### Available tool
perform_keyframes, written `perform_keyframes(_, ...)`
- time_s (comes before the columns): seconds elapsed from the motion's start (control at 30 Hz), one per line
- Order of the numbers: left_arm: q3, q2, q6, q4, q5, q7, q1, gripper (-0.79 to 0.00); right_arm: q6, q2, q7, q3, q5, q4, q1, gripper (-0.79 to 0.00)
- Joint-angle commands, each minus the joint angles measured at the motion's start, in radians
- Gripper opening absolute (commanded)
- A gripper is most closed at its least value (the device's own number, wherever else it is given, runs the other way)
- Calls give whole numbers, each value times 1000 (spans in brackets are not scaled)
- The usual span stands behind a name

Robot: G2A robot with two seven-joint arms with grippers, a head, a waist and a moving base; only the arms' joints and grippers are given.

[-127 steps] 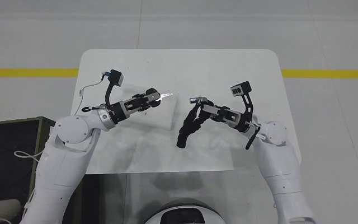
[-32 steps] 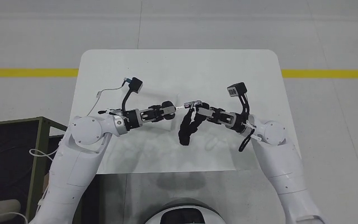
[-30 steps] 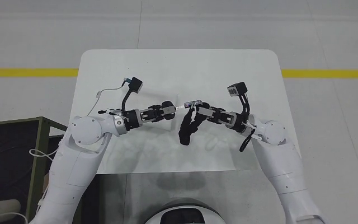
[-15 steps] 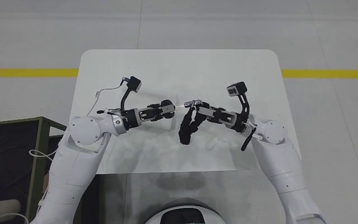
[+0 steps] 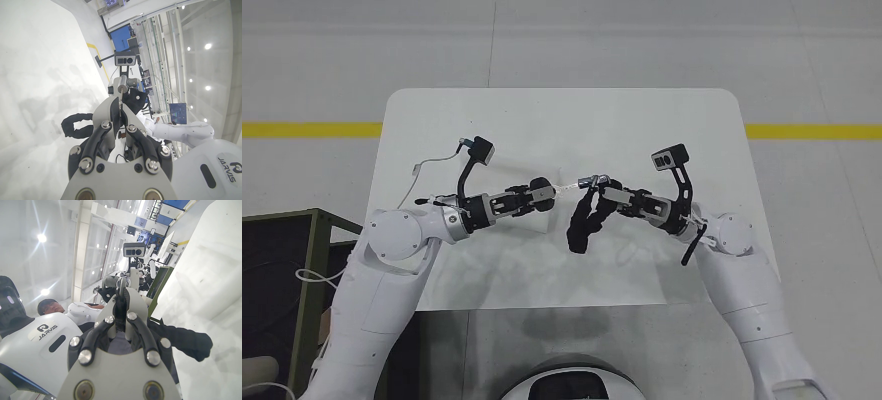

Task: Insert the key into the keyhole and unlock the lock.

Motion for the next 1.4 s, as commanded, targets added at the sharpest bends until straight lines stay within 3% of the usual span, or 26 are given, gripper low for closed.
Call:
perform_keyframes(0.0, -2, -1, 4, -1, -5, 2, 0, -785, 1, 0, 1, -4, 1, -2, -1, -785)
perform_keyframes(0.6, -9, -8, -19, -9, -12, -10, 6, -785, 9, 2, 12, -20, 23, 2, 0, -785)
perform_keyframes(0.63, -9, -9, -18, -10, -12, -11, 6, -686, 9, 2, 12, -20, 24, 2, -1, -785)
perform_keyframes(0.67, -9, -9, -17, -10, -12, -11, 6, -437, 9, 2, 12, -21, 24, 1, -1, -785)
perform_keyframes(0.7, -10, -9, -17, -11, -10, -11, 6, -296, 7, 2, 11, -21, 22, 0, -1, -785)
perform_keyframes(0.9, -11, -12, -16, -14, -7, -6, 8, -600, 7, 3, 9, -22, 22, -2, -3, -785)
perform_keyframes(0.93, -11, -12, -16, -14, -7, -6, 9, -714, 7, 3, 9, -22, 22, -3, -3, -785)
perform_keyframes(0.97, -12, -12, -16, -14, -6, -4, 9, -754, 7, 4, 9, -22, 22, -3, -4, -785)
perform_keyframes(1.03, -12, -13, -16, -15, -5, -3, 10, -785, 5, 4, 8, -22, 20, -6, -5, -785)
perform_keyframes(1.37, -13, -16, -19, -20, -1, -5, 15, -785, 10, 7, 13, -24, 11, -9, -7, -785)
